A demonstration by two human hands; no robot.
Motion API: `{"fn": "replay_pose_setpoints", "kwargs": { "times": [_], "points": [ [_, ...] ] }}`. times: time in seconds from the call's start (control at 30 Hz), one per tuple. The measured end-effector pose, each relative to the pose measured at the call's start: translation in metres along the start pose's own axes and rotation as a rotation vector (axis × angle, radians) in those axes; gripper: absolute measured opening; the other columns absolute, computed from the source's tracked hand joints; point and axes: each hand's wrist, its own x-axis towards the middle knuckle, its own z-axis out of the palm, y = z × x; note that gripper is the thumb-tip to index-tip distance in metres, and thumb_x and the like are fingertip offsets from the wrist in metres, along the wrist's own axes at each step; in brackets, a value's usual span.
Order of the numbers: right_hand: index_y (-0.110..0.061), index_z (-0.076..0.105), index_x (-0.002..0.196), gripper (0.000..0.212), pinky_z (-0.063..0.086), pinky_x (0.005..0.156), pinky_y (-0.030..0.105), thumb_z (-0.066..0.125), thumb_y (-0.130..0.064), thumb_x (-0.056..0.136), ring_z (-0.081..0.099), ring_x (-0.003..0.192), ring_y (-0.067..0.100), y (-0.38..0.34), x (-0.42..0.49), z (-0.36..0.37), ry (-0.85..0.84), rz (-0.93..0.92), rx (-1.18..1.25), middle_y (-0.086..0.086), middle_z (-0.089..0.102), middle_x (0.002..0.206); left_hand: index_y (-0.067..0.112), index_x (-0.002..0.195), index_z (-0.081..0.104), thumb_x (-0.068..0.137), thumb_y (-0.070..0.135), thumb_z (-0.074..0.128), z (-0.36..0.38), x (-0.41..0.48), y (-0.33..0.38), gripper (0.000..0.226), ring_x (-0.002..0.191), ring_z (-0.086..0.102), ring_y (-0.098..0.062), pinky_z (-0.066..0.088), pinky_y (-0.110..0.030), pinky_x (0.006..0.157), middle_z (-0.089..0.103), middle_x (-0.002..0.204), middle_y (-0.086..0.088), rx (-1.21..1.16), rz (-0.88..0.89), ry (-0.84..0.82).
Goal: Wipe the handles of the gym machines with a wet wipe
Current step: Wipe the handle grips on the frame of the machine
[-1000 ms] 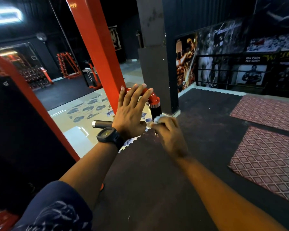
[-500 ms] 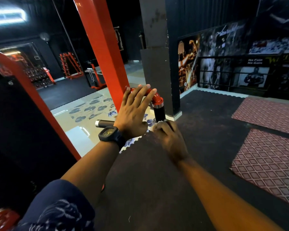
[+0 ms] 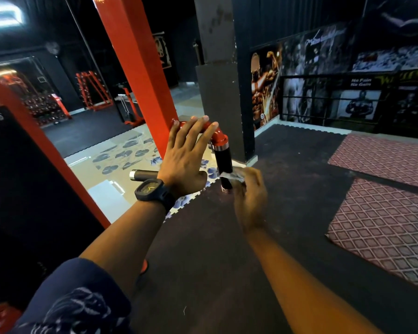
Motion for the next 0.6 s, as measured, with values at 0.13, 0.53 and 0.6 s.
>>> {"fn": "replay_pose_setpoints", "kwargs": {
  "times": [0.13,0.53,0.6],
  "points": [
    [-0.008,0.069,0.113,0.047,0.053,0.084,0.019,0.048,-0.047,0.097,0.065,0.099,0.009,-0.009,-0.010,0.004,0.152,0.134,0.139,0.004,0.068,0.110,0.021,0.157,0.016,0.057,0.017,0.072,0.001,-0.001,0.000,0.114,0.151,0.010,-0.029,-0.003,-0.051,0.124,0.019,0.162,-0.007,-0.002,0.003,-0.001],
    [-0.001,0.069,0.106,0.018,0.054,0.088,0.022,0.070,-0.006,0.089,0.066,0.104,0.015,-0.008,0.021,0.006,0.105,0.120,0.163,0.005,0.068,0.109,0.018,0.157,0.019,0.054,0.016,0.070,-0.002,-0.002,0.000,0.114,0.151,0.012,-0.031,-0.001,-0.051,0.124,0.021,0.162,-0.009,-0.006,0.011,0.014],
    [-0.009,0.067,0.101,0.016,0.054,0.081,0.028,0.068,-0.023,0.092,0.063,0.098,0.013,0.004,0.012,0.006,0.055,0.186,0.174,0.001,0.065,0.105,0.019,0.157,0.017,0.055,0.016,0.070,-0.004,-0.001,-0.001,0.115,0.152,0.013,-0.032,0.002,-0.053,0.124,0.021,0.163,-0.009,-0.003,0.010,0.006]
  ]
}}
